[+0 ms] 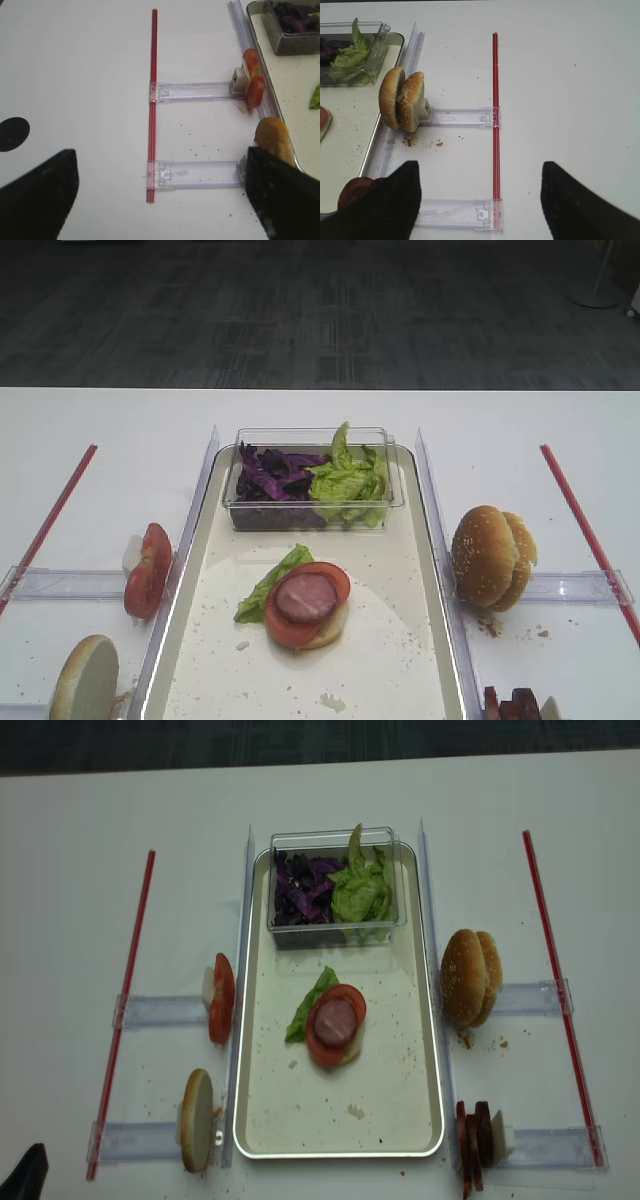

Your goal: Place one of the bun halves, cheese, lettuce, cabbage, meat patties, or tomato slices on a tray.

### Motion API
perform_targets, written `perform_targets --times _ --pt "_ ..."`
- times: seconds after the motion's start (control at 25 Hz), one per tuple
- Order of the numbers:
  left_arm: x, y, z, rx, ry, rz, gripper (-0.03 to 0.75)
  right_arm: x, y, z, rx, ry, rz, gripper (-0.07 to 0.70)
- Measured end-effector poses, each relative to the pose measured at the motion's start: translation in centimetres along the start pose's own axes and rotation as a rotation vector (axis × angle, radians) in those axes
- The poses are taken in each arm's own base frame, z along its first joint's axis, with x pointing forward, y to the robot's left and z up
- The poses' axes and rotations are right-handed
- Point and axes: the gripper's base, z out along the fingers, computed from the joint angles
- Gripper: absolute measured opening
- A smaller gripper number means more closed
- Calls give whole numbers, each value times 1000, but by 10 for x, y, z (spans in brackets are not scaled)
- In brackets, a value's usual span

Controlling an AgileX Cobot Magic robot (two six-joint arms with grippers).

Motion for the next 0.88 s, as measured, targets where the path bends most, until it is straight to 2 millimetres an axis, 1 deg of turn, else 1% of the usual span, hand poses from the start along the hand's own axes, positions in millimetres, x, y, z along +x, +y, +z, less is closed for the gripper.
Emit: perform_targets --times 0.88 --pt "0 0 0 0 0 0 618 0 0 0 0 0 0 531"
